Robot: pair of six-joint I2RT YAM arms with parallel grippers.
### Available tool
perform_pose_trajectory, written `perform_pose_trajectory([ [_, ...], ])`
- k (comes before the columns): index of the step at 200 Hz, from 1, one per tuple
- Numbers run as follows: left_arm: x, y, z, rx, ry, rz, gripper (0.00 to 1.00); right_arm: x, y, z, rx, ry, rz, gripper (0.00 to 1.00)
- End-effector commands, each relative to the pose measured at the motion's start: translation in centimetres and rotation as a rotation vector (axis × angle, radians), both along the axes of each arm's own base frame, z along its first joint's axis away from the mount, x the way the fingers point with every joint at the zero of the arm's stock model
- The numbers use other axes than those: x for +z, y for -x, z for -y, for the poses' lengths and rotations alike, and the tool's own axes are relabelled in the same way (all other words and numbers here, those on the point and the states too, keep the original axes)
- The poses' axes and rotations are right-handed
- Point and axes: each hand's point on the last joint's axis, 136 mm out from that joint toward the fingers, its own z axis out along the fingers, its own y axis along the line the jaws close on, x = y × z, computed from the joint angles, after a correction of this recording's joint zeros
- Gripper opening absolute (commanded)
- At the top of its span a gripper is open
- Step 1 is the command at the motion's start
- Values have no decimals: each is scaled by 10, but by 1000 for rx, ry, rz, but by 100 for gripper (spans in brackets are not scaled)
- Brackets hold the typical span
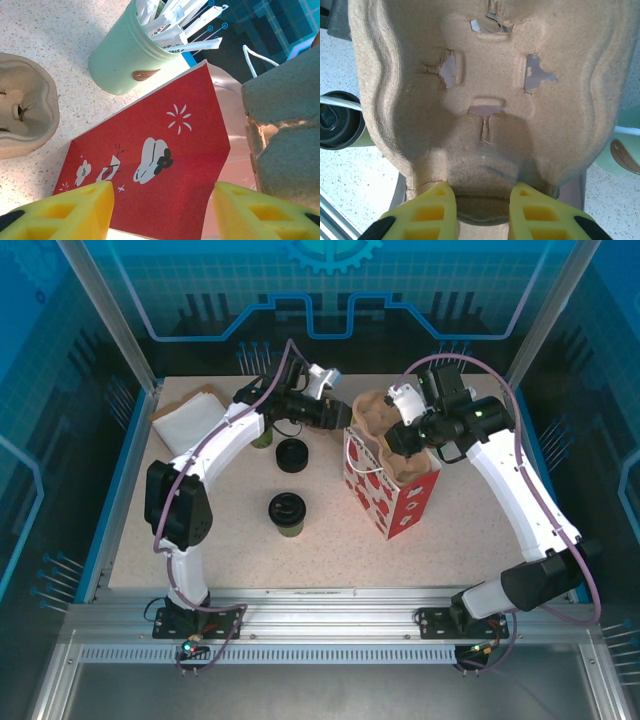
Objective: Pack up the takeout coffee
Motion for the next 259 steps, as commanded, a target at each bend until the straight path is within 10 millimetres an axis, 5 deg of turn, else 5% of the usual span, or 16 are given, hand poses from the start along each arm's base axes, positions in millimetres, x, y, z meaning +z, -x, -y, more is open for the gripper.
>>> perform_pose_trajectory([
  [1, -5, -9, -5, 20, -8, -22, 54, 5, 6, 2, -3, -20, 4, 21],
  [259, -4, -9, -16, 78, -26, -10, 53, -45, 27, 9, -60, 131, -154, 21],
])
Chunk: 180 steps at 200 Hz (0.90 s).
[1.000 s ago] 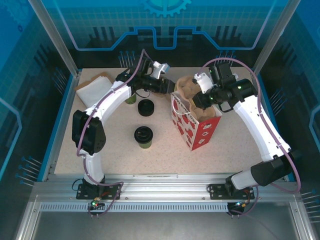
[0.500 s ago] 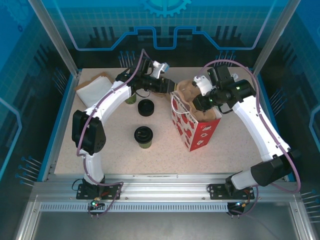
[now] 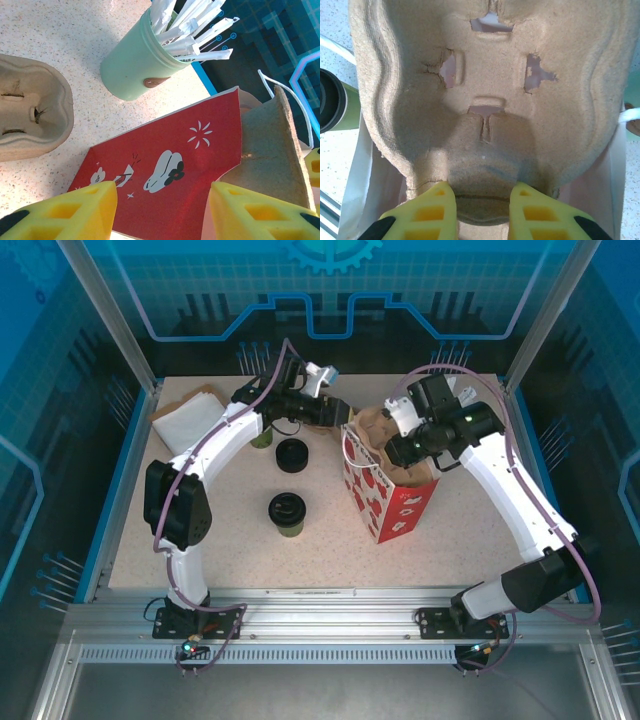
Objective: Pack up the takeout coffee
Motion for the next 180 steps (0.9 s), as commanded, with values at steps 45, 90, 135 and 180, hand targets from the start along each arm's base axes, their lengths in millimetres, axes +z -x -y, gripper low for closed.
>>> perform_pose_trajectory([
  [45, -4, 2, -10, 25, -31, -1, 55, -22, 15, 9, -11, 94, -78, 22],
  [90, -1, 3, -10, 18, -24, 8, 55, -31, 14, 10, -17, 139, -96, 21],
  [135, 2, 5, -9, 15, -14, 17, 56, -37, 14, 6, -7, 158, -110, 22],
  [180, 2, 6, -9, 18, -16, 22, 56, -34, 15, 6, -4, 157, -99, 21],
])
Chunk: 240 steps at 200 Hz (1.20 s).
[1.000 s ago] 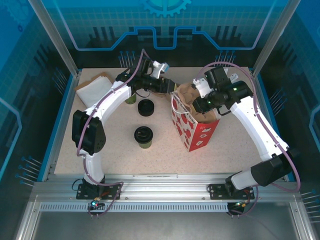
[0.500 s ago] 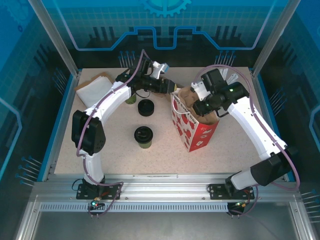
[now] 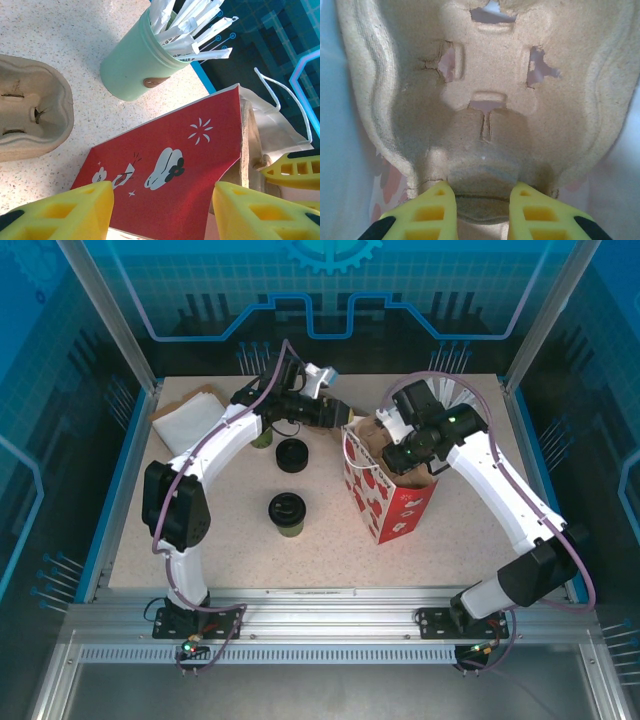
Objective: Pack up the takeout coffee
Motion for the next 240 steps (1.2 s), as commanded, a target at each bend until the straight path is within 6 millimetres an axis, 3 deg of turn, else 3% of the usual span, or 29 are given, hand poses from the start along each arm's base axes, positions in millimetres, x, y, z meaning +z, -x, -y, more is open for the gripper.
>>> perform_pose_trajectory([
  [1, 3, 4, -8, 18, -19, 11, 56, -9, 13, 3, 4, 37, -59, 21],
  [56, -2, -1, -14, 58, -53, 14, 56, 1, 20, 0, 17, -7, -36, 21],
  [153, 0, -2, -14, 66, -50, 21, 56, -11, 23, 4, 11, 6, -58, 21],
  [240, 34, 8, -10, 61, 61, 79, 68, -22, 11, 1, 6, 65, -86, 22],
])
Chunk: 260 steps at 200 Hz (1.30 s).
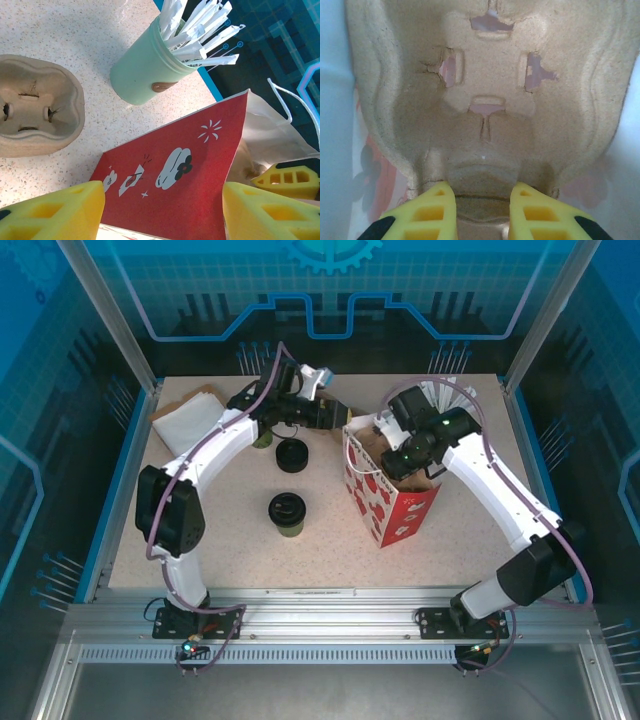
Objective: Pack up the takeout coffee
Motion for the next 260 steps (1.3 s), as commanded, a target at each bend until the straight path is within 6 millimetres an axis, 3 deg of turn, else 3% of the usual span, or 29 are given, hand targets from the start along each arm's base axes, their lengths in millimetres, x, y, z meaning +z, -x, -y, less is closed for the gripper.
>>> perform_pose_trajectory([
  [1, 32, 6, -3, 5, 62, 59, 68, -2, 3, 0, 5, 41, -32, 22],
  [44, 57, 12, -14, 69, 84, 126, 75, -1, -6, -4, 36, 49, -36, 22],
  [102, 73, 20, -60, 306, 24, 208, 76, -10, -10, -15, 122, 52, -59, 23],
  [189, 59, 81, -94, 374, 24, 206, 76, -38, -13, -19, 119, 85, -92, 24],
  [260, 44, 101, -106, 393, -1, 188, 76, -64, -14, -21, 98, 96, -108, 26],
])
